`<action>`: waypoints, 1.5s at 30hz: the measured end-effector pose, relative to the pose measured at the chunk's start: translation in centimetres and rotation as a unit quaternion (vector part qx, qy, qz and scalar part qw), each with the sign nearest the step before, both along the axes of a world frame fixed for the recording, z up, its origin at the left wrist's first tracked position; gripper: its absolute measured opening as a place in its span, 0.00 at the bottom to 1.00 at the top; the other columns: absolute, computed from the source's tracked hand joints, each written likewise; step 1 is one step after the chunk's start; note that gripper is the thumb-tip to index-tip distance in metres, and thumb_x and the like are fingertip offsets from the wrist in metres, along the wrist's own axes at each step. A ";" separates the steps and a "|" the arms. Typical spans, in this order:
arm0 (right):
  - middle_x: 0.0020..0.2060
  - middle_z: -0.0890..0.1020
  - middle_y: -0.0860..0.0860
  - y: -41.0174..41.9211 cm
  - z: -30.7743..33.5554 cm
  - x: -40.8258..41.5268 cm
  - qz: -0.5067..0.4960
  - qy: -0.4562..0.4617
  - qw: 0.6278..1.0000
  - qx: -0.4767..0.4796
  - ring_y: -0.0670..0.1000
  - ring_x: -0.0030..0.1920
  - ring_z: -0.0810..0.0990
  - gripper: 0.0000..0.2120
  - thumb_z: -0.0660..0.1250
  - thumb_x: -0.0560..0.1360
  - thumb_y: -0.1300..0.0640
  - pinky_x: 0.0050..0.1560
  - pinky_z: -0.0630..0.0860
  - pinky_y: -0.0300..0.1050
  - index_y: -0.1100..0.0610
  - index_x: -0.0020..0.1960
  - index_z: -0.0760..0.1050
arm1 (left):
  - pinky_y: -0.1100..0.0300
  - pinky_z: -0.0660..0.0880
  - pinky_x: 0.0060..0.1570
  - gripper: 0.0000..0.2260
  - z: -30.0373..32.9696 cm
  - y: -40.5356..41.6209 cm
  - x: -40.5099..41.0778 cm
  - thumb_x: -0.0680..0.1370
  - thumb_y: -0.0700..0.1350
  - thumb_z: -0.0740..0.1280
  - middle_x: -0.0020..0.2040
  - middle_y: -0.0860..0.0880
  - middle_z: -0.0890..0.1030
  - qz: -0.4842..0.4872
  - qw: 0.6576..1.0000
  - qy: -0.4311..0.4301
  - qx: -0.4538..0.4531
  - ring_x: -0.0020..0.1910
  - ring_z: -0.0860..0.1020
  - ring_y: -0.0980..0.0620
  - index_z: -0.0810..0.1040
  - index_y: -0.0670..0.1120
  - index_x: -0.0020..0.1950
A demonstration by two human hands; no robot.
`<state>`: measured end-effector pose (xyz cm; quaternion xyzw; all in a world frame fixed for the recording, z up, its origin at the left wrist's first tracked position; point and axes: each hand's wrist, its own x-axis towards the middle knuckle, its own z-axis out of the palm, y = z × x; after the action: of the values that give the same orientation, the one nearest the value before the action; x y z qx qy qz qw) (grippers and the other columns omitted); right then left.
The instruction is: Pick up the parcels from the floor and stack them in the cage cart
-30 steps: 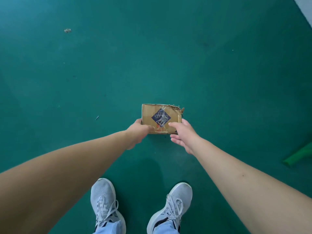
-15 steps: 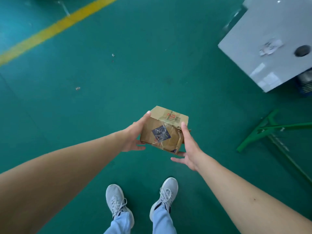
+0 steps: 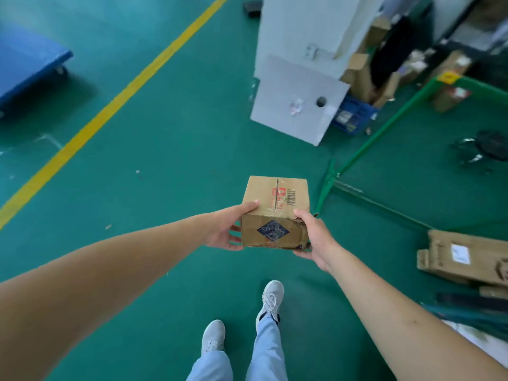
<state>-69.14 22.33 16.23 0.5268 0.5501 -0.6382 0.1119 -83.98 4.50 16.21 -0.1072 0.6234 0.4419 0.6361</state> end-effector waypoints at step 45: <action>0.55 0.85 0.48 8.0 23.2 87.8 -0.646 0.121 0.738 0.157 0.53 0.56 0.84 0.20 0.71 0.74 0.33 0.60 0.81 0.62 0.43 0.58 0.73 | 0.55 0.81 0.49 0.26 25.7 36.2 82.6 0.72 0.61 0.75 0.56 0.45 0.83 -0.613 0.730 0.098 0.286 0.54 0.83 0.48 0.74 0.48 0.62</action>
<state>18.66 30.30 39.46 0.6838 0.1792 -0.5208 -0.4786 -1.33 40.67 41.95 0.5292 0.4570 0.1217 0.7045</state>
